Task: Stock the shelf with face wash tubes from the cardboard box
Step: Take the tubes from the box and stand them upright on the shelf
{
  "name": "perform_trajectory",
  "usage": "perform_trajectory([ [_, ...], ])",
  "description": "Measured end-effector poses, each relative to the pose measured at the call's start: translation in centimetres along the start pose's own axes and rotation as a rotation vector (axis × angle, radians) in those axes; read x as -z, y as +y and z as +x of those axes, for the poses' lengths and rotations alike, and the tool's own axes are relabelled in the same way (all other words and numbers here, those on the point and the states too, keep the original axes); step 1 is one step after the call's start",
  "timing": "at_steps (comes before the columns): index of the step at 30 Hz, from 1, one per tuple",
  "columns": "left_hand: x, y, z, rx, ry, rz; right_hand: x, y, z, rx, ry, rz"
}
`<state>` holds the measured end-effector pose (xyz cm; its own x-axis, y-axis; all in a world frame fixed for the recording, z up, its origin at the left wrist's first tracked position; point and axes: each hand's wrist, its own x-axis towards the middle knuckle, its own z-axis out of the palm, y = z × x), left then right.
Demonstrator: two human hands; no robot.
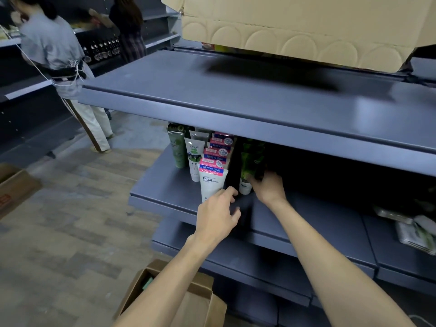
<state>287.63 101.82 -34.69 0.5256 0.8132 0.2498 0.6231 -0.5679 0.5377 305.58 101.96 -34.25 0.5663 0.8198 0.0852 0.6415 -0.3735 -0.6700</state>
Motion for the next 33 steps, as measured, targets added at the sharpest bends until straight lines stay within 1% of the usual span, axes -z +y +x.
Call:
perform_trajectory([
  [7,0.2,-1.0,-0.3,-0.022,-0.045,0.011,0.8,0.6,-2.1,-0.073,0.012,0.148],
  [14,0.8,-2.3,-0.9,-0.064,-0.075,-0.002,0.2,-0.2,-3.9,-0.099,0.072,0.222],
  [21,3.0,-5.2,-2.2,-0.078,-0.092,-0.065,-1.4,-2.1,-6.3,-0.102,0.136,0.227],
  [25,4.5,-7.7,-2.9,-0.108,-0.141,-0.067,-2.6,-3.6,-8.3,-0.161,0.181,0.232],
  [33,8.2,-12.4,-4.8,-0.153,-0.188,-0.129,-6.6,-7.2,-13.7,-0.273,0.172,0.197],
])
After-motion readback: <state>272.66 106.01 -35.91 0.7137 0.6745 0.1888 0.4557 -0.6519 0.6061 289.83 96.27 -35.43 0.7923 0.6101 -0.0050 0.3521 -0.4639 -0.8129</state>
